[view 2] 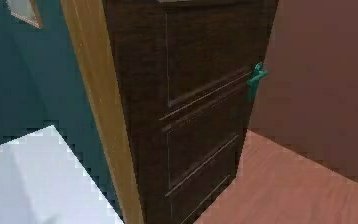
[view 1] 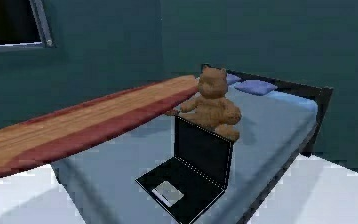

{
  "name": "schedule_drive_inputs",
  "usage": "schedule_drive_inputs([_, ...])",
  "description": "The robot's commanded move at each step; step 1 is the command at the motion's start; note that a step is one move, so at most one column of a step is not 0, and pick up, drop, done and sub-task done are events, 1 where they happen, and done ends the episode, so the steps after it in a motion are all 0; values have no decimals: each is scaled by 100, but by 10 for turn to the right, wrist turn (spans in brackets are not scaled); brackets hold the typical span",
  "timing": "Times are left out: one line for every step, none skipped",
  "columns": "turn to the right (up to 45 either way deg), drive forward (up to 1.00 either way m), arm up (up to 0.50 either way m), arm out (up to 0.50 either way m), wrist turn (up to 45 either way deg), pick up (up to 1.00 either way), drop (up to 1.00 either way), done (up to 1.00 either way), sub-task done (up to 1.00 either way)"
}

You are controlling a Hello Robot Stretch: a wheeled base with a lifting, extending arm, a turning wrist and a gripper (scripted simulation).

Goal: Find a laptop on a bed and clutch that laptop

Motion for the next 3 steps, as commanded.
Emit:
schedule_drive_inputs([-450,0,0,0,0,0,0,0,0])
schedule_drive_inputs([-390,0,0,0,0,0,0,0,0])
schedule_drive_inputs([0,0,50,0,0,0,0,0,0])
